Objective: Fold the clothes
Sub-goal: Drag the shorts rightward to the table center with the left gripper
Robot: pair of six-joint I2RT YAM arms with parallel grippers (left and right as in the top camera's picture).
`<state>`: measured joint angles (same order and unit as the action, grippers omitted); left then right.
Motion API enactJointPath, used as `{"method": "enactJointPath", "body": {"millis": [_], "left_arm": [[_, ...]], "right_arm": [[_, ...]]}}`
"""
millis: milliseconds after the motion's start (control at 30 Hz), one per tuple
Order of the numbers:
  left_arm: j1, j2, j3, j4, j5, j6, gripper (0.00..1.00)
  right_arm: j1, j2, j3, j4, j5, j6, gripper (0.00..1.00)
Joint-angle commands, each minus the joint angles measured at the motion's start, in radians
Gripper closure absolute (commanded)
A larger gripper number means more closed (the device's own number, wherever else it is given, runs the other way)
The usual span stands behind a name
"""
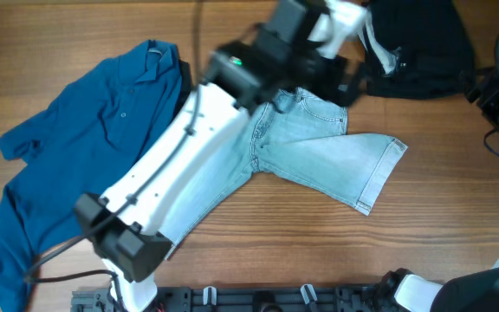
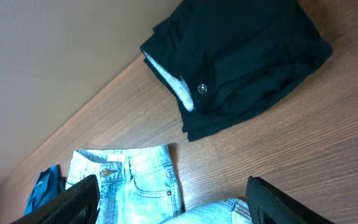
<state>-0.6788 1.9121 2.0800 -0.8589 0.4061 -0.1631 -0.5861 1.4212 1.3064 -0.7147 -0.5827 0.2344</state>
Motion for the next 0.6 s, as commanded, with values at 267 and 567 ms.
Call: {"method": "enactJointPath", "body": {"millis": [267,567], "left_arm": [[0.484,0.208,0.011,-0.388,-0.389,0.133,0.04],[0.579,0.463,0.011,-0.392,-0.407,0.121,0.24]], "right_arm": [[0.082,-0.002,0.022,0.003,0.002,-0.024,0.24],[0.18,0.079,0.022,0.008,0.019,-0.025,0.25]]}}
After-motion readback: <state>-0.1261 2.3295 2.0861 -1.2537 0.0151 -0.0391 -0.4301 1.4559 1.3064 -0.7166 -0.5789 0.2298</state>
